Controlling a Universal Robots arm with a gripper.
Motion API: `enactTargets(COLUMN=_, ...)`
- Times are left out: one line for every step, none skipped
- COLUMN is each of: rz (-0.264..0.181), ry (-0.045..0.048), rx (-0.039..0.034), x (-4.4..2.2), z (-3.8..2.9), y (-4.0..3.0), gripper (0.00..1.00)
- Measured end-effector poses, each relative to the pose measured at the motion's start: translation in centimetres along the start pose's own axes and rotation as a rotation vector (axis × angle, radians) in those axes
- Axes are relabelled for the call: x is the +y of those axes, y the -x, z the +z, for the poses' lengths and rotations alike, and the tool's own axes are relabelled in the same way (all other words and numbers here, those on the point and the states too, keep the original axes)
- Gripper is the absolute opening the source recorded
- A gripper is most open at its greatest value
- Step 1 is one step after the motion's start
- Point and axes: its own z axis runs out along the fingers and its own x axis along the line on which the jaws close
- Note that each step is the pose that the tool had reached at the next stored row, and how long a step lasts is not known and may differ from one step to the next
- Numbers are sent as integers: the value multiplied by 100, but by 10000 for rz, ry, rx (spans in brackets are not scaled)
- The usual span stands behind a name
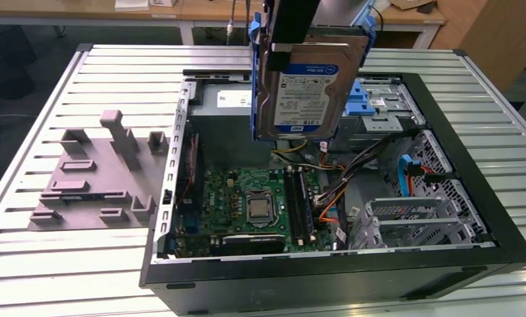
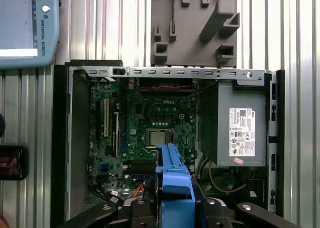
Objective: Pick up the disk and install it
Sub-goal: 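Insert the disk into the insertion slot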
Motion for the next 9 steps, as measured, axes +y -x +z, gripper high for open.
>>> enactTargets(rz=-1, ry=0, rx=-1, x=-1, z=0, y=-4, gripper=36)
enactTargets(rz=-1, ry=0, rx=-1, x=-1, z=0, y=-6, gripper=36)
enactTargets(rz=-1, ry=0, rx=-1, x=-1, z=0, y=-7, gripper=36)
enactTargets(rz=-1, ry=0, rx=-1, x=-1, z=0, y=-7, gripper=36)
enactTargets(rz=-1, ry=0, rx=-1, x=0, z=0, y=-7, gripper=36)
enactTargets(rz=-3, ry=0, rx=-1, x=-4, z=0, y=-8, gripper=36)
enactTargets(rz=-4, ry=0, rx=-2, x=-7, z=0, y=-8, gripper=36)
enactTargets(rz=-1, ry=0, rx=-2, x=-9, z=0, y=-8, gripper=36)
enactTargets(rz=-2, ry=-1, rx=-2, x=-13, z=0, y=-8, gripper=36)
